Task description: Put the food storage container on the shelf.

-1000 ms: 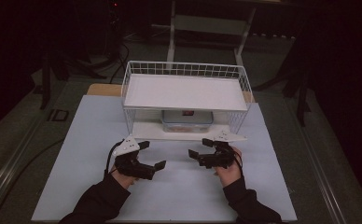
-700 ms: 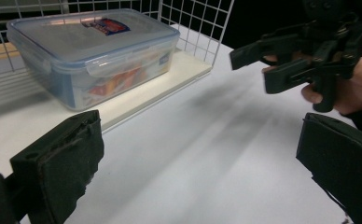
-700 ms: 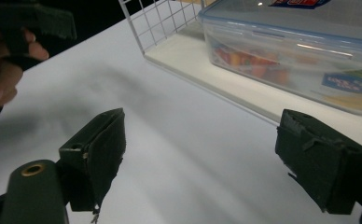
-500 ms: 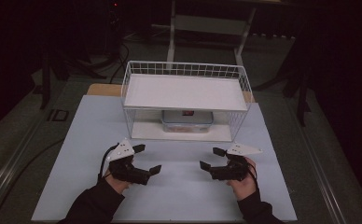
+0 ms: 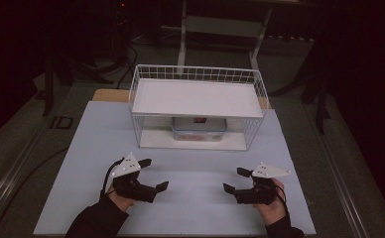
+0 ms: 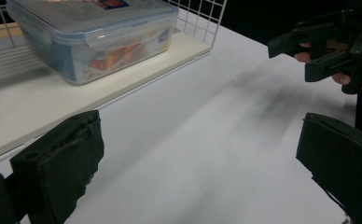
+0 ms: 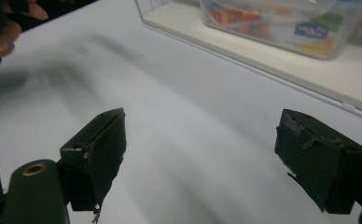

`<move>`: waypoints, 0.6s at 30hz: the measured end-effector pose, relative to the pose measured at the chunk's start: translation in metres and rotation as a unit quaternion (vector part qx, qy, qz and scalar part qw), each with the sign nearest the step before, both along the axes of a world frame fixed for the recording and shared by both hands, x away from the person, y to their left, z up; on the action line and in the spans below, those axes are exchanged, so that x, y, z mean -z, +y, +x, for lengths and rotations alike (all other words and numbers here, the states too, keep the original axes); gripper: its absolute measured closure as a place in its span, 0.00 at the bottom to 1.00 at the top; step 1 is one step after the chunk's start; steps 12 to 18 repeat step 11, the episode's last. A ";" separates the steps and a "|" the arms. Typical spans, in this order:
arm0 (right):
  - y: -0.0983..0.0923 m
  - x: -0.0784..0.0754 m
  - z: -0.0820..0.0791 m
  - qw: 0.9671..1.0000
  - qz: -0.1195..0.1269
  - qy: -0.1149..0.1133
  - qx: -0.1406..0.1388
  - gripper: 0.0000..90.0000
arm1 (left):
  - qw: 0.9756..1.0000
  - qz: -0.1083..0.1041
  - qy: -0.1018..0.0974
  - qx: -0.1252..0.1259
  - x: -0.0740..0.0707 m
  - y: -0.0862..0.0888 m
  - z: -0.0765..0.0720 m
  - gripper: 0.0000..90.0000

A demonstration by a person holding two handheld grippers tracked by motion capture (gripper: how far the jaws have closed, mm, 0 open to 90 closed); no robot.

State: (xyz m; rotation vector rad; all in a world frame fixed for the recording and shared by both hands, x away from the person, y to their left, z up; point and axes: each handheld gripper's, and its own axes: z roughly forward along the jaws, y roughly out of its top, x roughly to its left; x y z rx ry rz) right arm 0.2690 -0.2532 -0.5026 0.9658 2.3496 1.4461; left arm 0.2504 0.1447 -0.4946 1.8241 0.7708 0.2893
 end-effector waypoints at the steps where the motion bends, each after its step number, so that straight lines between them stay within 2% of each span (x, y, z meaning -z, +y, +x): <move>1: -0.002 0.001 -0.001 1.000 -0.004 0.001 0.000 0.18 | 1.000 0.000 0.000 0.001 0.000 0.000 0.000 0.01; 3: -0.005 0.003 -0.002 1.000 -0.012 -0.001 0.003 0.18 | 1.000 0.001 -0.002 0.002 0.001 -0.001 -0.001 0.01; 8: -0.011 0.005 -0.001 1.000 -0.009 0.004 0.008 0.19 | 1.000 0.000 -0.007 0.004 0.002 -0.002 -0.001 0.01; 18: -0.009 0.005 -0.002 1.000 -0.012 0.000 0.003 0.19 | 1.000 0.001 -0.008 0.005 0.002 -0.003 -0.001 0.01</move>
